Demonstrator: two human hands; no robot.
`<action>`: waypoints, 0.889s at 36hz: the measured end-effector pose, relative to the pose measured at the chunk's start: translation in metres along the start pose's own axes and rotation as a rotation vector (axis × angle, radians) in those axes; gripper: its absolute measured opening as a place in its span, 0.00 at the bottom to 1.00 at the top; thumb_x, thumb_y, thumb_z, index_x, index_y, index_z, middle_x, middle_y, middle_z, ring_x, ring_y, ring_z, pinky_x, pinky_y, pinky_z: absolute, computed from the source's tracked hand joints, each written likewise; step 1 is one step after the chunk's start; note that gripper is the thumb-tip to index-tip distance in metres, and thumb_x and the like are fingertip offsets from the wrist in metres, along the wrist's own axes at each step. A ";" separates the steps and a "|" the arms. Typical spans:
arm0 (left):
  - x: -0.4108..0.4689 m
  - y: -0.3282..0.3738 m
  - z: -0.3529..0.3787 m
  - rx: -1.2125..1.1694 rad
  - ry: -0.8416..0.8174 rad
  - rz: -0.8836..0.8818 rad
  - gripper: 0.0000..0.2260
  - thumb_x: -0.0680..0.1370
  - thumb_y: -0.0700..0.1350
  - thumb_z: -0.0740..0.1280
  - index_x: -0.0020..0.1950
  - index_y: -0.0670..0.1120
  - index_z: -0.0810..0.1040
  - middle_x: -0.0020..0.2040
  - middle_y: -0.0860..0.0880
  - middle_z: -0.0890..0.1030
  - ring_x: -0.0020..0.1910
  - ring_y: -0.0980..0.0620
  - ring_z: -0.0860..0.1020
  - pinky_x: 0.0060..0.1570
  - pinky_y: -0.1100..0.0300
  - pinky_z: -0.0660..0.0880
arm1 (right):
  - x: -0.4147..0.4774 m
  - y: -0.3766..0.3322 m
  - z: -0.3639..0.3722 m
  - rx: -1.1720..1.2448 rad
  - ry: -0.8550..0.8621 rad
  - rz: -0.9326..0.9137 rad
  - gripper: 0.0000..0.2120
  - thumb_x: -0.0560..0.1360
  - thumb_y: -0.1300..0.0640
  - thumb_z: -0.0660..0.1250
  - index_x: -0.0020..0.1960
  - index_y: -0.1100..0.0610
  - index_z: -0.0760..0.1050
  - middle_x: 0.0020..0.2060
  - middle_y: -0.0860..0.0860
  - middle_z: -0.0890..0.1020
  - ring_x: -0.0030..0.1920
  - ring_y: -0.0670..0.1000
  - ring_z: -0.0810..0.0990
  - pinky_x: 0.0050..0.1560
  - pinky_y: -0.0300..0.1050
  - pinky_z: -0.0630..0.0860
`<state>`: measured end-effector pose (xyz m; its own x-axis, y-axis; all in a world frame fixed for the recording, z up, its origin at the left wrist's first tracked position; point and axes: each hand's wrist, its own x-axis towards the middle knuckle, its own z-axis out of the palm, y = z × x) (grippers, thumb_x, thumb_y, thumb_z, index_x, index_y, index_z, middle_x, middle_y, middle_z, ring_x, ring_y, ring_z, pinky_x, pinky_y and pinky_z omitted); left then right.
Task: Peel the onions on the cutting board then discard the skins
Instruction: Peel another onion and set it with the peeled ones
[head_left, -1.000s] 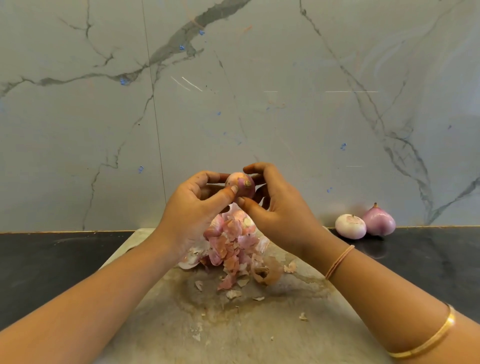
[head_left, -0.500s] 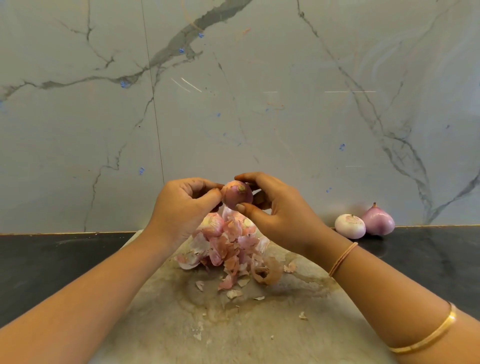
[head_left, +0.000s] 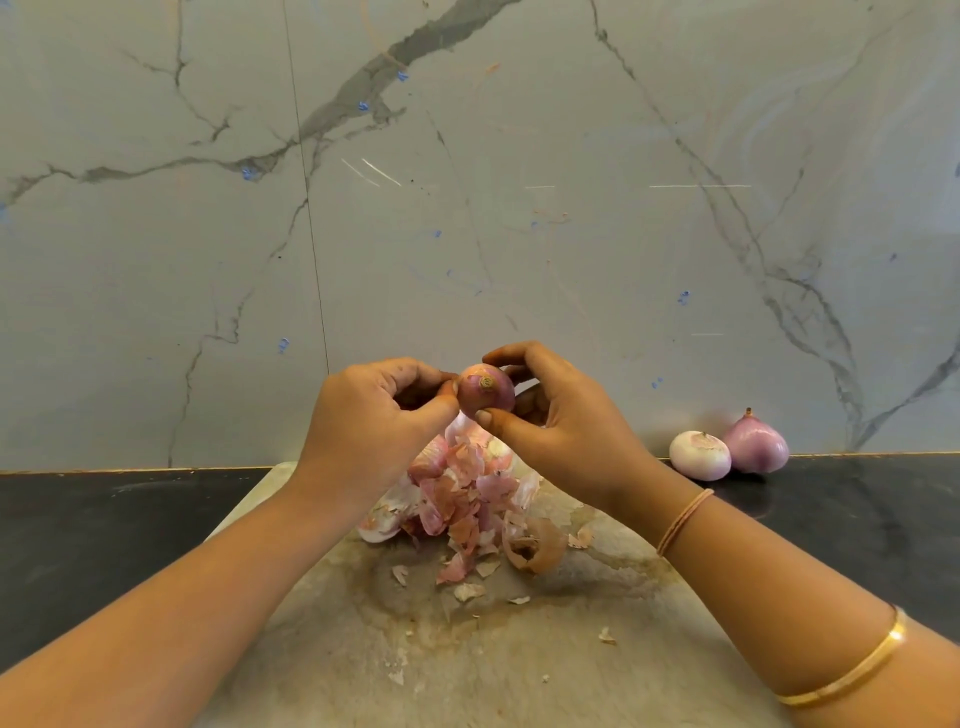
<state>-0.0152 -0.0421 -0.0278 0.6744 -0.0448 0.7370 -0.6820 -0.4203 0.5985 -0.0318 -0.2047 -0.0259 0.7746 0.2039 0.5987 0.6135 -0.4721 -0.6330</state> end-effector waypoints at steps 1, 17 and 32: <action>0.000 -0.001 0.000 0.022 0.009 0.014 0.09 0.72 0.41 0.72 0.38 0.56 0.81 0.33 0.60 0.81 0.34 0.62 0.79 0.33 0.74 0.71 | 0.000 0.000 0.000 0.018 0.000 0.005 0.16 0.75 0.58 0.71 0.59 0.48 0.69 0.53 0.48 0.77 0.44 0.47 0.82 0.48 0.37 0.80; 0.011 -0.020 -0.009 0.221 0.013 -0.176 0.02 0.74 0.46 0.72 0.41 0.51 0.82 0.34 0.58 0.80 0.35 0.60 0.78 0.33 0.65 0.71 | -0.002 -0.003 -0.003 0.307 -0.093 0.087 0.17 0.76 0.66 0.67 0.57 0.48 0.71 0.53 0.47 0.77 0.40 0.49 0.84 0.44 0.41 0.81; 0.003 0.003 -0.002 -0.281 -0.180 -0.286 0.03 0.74 0.44 0.71 0.46 0.49 0.83 0.39 0.49 0.85 0.41 0.51 0.83 0.41 0.61 0.81 | -0.003 0.001 0.000 0.105 -0.098 0.014 0.18 0.78 0.65 0.65 0.61 0.47 0.71 0.55 0.51 0.78 0.42 0.42 0.80 0.42 0.32 0.76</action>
<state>-0.0157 -0.0415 -0.0235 0.8690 -0.1300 0.4774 -0.4941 -0.1772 0.8512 -0.0333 -0.2054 -0.0281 0.7915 0.2832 0.5416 0.6110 -0.3846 -0.6919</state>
